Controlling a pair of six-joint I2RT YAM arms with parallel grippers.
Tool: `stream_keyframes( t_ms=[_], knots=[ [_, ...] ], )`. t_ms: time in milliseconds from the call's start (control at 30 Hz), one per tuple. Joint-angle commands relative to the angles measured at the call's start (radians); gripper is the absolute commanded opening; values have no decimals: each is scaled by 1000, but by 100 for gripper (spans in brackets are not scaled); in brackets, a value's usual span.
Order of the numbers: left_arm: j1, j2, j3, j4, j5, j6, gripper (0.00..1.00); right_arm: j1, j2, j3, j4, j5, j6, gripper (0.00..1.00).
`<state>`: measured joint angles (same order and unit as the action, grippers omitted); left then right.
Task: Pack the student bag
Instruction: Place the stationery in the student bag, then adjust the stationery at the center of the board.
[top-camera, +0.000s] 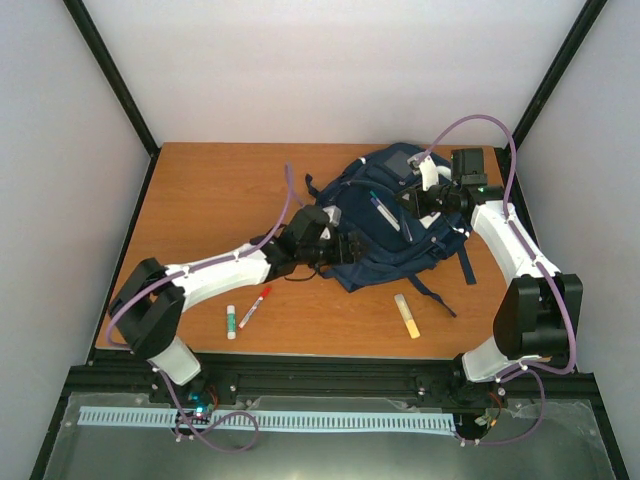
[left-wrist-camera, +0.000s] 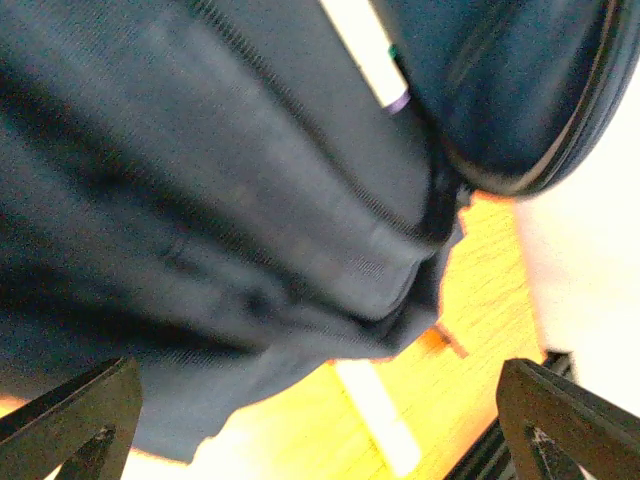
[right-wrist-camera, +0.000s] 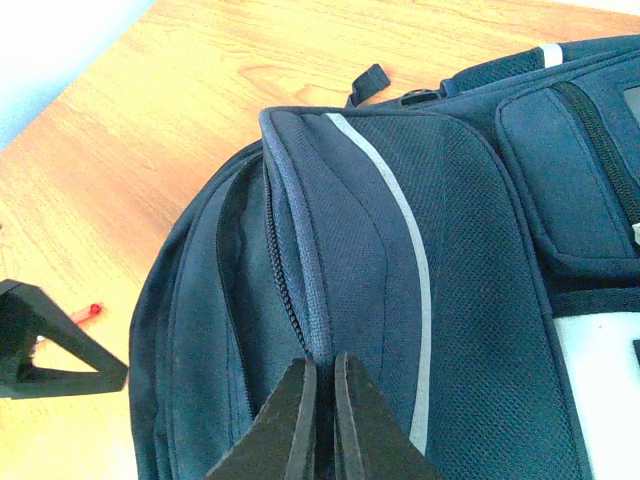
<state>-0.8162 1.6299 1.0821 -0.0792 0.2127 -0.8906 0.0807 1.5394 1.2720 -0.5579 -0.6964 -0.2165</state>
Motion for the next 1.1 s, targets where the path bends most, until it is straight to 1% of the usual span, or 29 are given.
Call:
stream_keyframes(
  t_ms=[0, 133, 167, 200, 233, 300, 333, 367, 400, 433, 467, 600, 700, 800, 900, 933, 1000, 1067],
  knots=[
    [-25, -112, -66, -144, -91, 197, 100, -17, -36, 3, 14, -15, -6, 3],
    [-46, -185, -182, -60, -84, 229, 100, -17, -36, 3, 15, -14, -8, 3],
    [-58, -198, -199, -34, -63, 246, 100, -17, -36, 3, 14, -14, -9, 3],
    [-82, -207, -200, -32, -72, 268, 100, -18, -34, 3, 15, -14, -8, 3],
    [-111, -212, -185, -65, -129, 288, 100, -18, -35, 3, 14, -14, -9, 3],
    [-149, -169, -108, -237, -270, 266, 100, -18, -32, 3, 14, -12, -9, 3],
    [-150, -110, -47, -347, -317, 249, 100, -18, -31, 3, 14, -13, -8, 3],
    [-151, -15, 18, -468, -345, 265, 100, -18, -30, 3, 14, -14, -8, 3],
    [-157, 46, 77, -540, -365, 283, 100, -18, -30, 2, 14, -13, -9, 3],
    [-170, 80, 96, -572, -383, 281, 100, -18, -28, 3, 14, -13, -9, 3],
    [-186, 91, 93, -553, -379, 275, 100, -17, -29, 3, 14, -11, -9, 3],
    [-292, 59, 27, -352, -493, 181, 100, -18, -30, 2, 15, -9, -9, 3],
    [-358, 84, 27, -244, -546, 138, 100, -17, -29, 3, 14, -8, -10, 3],
    [-415, 125, 42, -121, -545, 147, 99, -18, -27, 3, 13, -11, -11, 3],
    [-463, 189, 107, -68, -524, 199, 97, -17, -28, 3, 14, -11, -11, 3],
    [-469, 213, 130, -56, -492, 219, 94, -18, -29, 3, 13, -11, -10, 3],
    [-474, 272, 182, -32, -408, 248, 85, -19, -30, 3, 13, -12, -11, 3],
    [-478, 326, 233, -8, -318, 275, 73, -19, -32, 3, 12, -12, -10, 3]
  ],
)
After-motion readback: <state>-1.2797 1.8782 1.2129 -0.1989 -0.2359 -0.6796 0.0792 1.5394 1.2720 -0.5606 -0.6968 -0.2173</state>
